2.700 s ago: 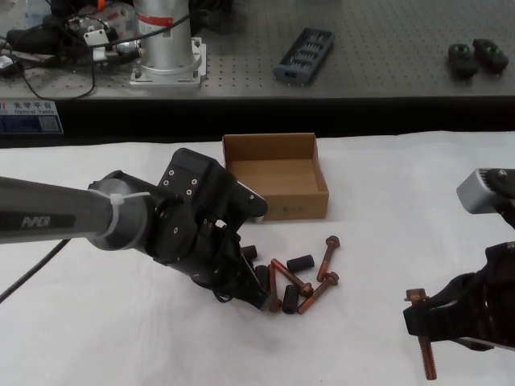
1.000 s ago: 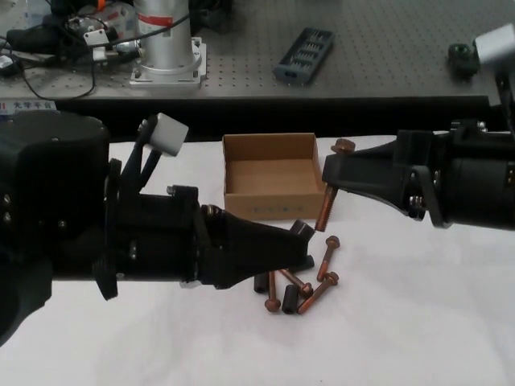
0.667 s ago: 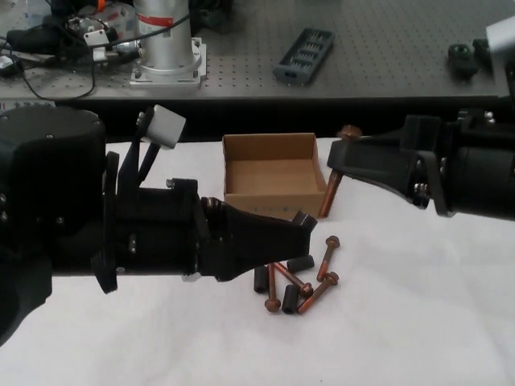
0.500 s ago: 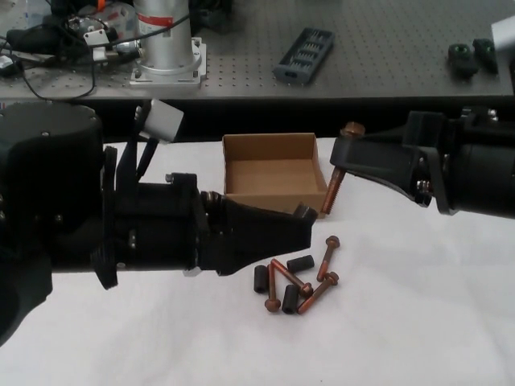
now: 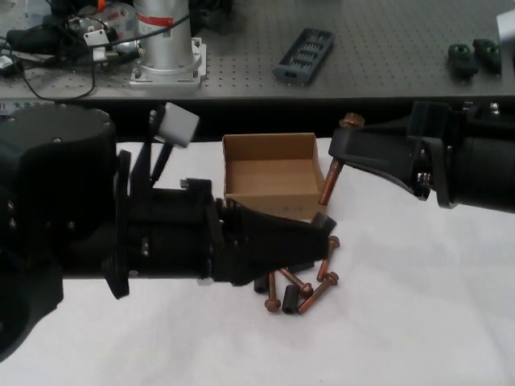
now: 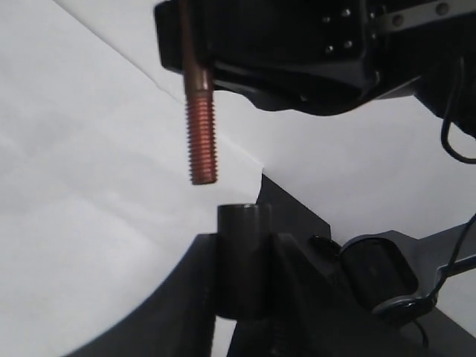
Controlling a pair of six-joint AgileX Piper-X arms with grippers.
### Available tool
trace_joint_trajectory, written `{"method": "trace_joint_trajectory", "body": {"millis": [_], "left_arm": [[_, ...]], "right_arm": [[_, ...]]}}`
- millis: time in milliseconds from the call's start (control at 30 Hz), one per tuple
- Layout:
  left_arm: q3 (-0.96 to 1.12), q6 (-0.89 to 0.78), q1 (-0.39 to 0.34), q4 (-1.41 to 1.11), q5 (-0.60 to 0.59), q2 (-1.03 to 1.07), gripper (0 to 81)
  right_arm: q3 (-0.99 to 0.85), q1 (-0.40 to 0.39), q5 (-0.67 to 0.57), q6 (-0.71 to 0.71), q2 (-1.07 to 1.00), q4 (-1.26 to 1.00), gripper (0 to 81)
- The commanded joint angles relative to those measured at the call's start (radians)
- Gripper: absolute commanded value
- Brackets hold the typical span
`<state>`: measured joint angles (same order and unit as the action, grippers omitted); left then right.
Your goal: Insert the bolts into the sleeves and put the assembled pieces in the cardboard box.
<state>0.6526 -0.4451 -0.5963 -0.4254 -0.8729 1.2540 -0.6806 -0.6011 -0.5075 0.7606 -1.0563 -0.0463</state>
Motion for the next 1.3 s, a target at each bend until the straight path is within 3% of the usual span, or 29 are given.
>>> {"method": "trace_joint_trajectory", "body": {"millis": [0,600,1267], "left_arm": [[0.001,0.004,-0.007,-0.026,0.042,-0.011,0.6],[0.001,0.003,-0.007,-0.026,0.135,-0.011,0.6],[0.001,-0.019,-0.007,-0.093,0.152,-0.011,0.6]], "right_arm": [[-0.013,0.005,-0.019,0.006,-0.004,-0.019,1.9],[-0.013,0.005,-0.023,0.006,-0.004,-0.019,1.9],[-0.013,0.005,-0.019,0.007,-0.007,-0.015,1.9]]}}
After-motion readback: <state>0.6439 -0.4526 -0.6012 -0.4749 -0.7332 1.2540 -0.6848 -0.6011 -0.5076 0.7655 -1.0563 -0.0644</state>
